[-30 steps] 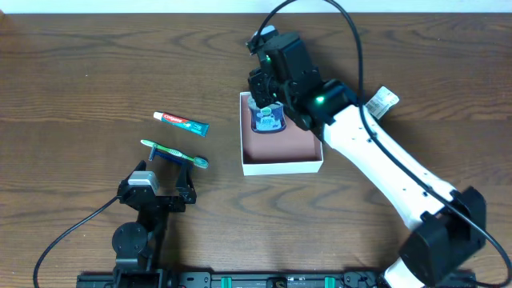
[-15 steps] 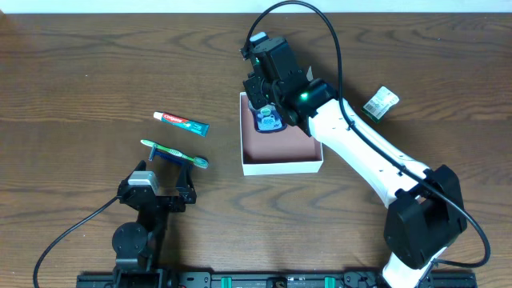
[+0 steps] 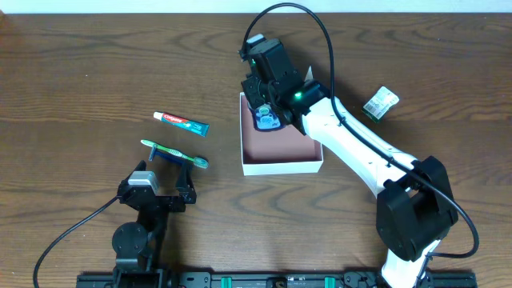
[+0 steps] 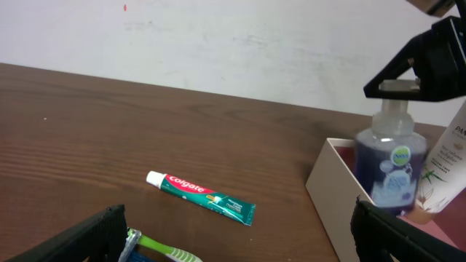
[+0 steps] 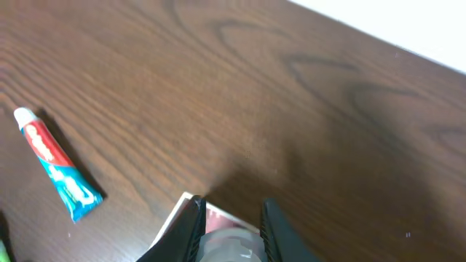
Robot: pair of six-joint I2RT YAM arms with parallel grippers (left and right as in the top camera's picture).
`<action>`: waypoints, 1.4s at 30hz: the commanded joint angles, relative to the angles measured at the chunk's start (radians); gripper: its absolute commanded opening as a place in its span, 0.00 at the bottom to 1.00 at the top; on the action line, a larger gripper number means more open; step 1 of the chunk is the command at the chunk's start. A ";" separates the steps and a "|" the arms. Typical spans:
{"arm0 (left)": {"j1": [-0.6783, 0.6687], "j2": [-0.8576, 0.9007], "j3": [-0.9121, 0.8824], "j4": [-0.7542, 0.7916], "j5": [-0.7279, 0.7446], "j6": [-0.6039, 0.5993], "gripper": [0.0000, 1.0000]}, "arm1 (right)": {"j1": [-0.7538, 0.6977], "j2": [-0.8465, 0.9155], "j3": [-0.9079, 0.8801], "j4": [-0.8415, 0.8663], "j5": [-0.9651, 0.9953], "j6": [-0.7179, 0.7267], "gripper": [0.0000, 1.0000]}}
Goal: Pack container
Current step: 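Lift the soap bottle and move it over the box, then lower the soap bottle into the box's left side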
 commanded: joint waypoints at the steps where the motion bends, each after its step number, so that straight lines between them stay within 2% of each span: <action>1: 0.005 -0.005 -0.016 -0.036 0.012 -0.002 0.98 | 0.004 -0.010 0.025 0.047 0.018 -0.012 0.01; 27: 0.005 -0.005 -0.016 -0.036 0.012 -0.002 0.98 | 0.031 0.071 0.018 0.181 0.013 -0.012 0.02; 28: 0.005 -0.005 -0.016 -0.036 0.012 -0.002 0.98 | 0.031 0.071 0.018 0.181 0.013 -0.012 0.04; 31: 0.005 -0.005 -0.016 -0.036 0.012 -0.002 0.98 | 0.031 0.071 0.018 0.180 0.013 -0.012 0.21; 36: 0.005 -0.005 -0.016 -0.036 0.012 -0.002 0.98 | 0.031 0.071 0.018 0.180 0.013 -0.012 0.32; 42: 0.005 -0.005 -0.016 -0.036 0.012 -0.002 0.98 | 0.031 0.070 0.018 0.177 0.013 -0.012 0.41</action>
